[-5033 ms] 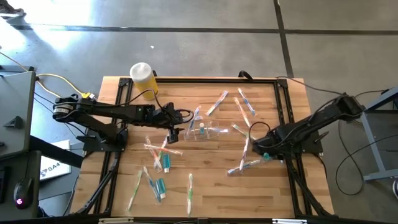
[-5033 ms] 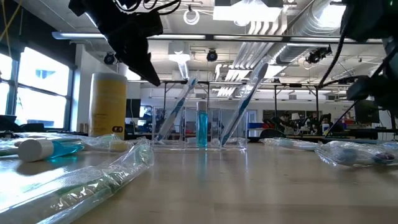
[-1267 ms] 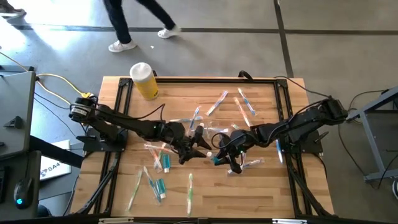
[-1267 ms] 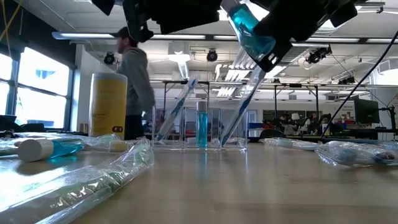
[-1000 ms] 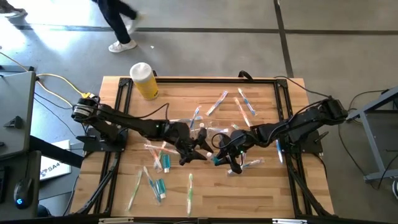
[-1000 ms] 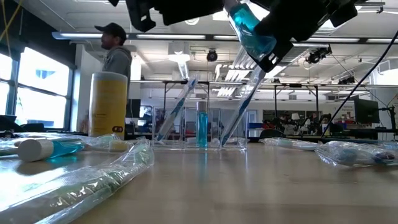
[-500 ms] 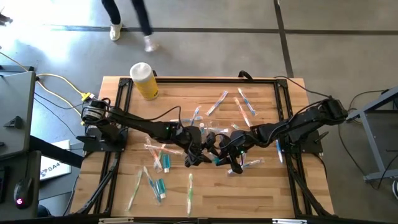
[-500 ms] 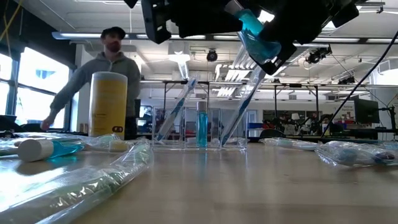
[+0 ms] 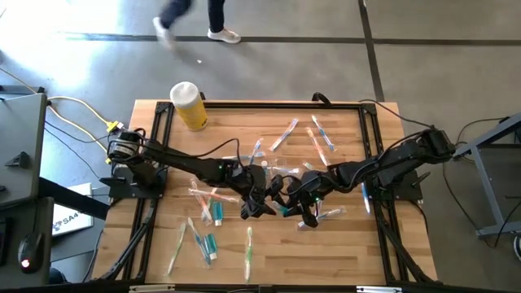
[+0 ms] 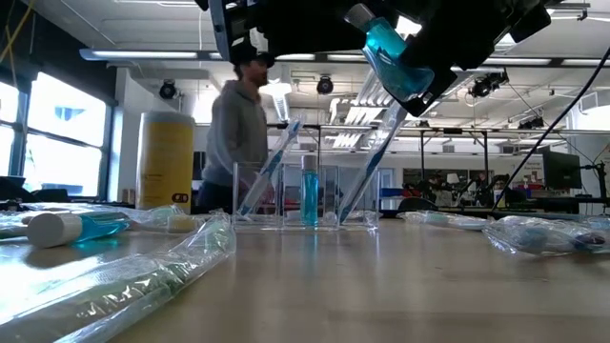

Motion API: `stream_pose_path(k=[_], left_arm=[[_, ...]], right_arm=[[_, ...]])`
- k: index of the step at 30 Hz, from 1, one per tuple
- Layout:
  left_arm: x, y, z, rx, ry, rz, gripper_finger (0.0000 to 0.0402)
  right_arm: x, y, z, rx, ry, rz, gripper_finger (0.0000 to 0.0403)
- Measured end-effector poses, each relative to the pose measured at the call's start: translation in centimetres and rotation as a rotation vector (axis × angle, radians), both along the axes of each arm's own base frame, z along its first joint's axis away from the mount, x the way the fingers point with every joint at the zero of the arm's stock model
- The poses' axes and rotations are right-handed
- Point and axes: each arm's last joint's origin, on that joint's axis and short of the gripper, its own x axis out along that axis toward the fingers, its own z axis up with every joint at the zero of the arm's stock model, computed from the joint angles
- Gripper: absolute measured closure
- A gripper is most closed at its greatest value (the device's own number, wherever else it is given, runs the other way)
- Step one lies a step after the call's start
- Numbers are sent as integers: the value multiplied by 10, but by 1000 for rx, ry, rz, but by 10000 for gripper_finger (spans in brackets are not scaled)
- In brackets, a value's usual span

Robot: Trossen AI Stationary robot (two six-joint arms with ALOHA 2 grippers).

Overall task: Pick & Place toothbrushing station
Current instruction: Put the blue mouthwash into the transparent organizer

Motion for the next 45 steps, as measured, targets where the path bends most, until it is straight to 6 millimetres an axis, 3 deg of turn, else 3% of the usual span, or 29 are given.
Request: stream_pose_path(k=[8, 19, 25, 29, 39, 45], left_arm=[[3, 0, -4, 7, -4, -2, 194], [3, -1, -4, 17, -8, -14, 310], [3, -1, -5, 23, -6, -15, 312], [2, 0, -6, 27, 2, -10, 312], [-2, 1, -5, -6, 64, 149, 312], [-18, 3, 20, -38, 209, 441, 312]], right_arm=[[0, 0, 0, 1, 1, 0, 334], [0, 0, -1, 6, 8, 10, 334], [0, 0, -1, -3, 6, -4, 329], [0, -1, -1, -27, 5, -42, 290], [-13, -7, 14, -57, 17, -100, 131], [-31, -19, 16, -147, 145, -273, 101]])
